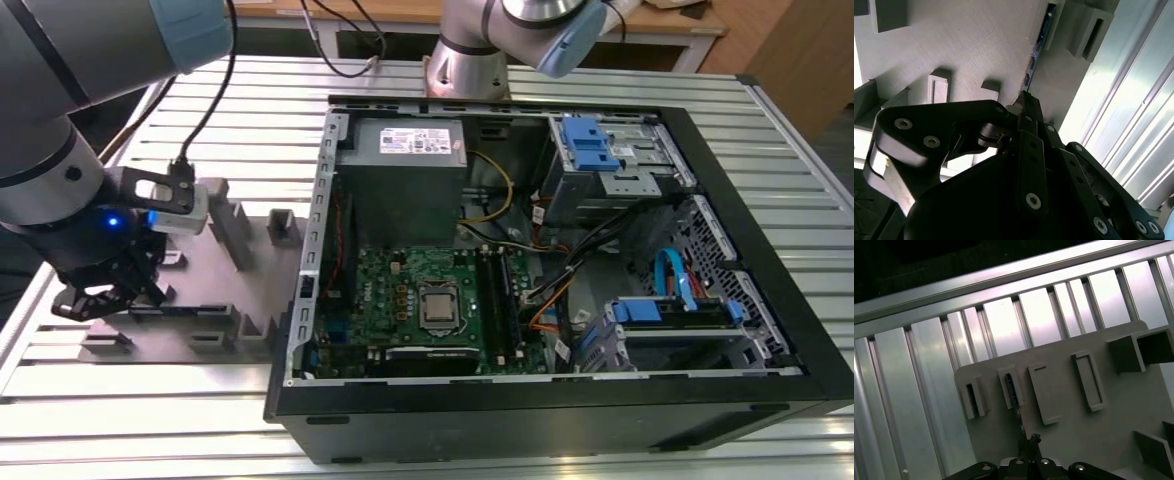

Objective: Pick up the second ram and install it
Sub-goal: 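Pick up the second ram and move it above second insertion slot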

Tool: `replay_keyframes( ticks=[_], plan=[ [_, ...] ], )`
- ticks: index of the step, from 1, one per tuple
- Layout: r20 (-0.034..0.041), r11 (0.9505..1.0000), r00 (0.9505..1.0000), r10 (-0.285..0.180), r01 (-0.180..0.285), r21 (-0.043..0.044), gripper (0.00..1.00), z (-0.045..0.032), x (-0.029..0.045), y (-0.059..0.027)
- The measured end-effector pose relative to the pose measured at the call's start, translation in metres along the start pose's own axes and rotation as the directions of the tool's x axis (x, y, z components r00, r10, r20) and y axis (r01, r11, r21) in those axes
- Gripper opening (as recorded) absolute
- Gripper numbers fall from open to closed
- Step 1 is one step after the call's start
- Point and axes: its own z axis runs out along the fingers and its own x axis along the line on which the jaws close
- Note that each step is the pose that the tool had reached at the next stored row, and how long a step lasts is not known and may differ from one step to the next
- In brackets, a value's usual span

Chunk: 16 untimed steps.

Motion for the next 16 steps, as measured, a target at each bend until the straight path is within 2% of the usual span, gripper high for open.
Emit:
replay_keyframes(
  ticks=[9,12,16],
  plan=[
    [-0.0032,0.9973,0.9972,-0.074,0.074,-0.0025,0.11,0.0001,0.0,0.0],
    [-0.0047,0.9938,0.9938,-0.111,0.111,-0.0039,0.11,0.0001,0.0,0.0],
    [-0.007,0.9864,0.9864,-0.164,0.164,-0.0059,0.11,0.0003,0.0,-0.0001]
  ],
)
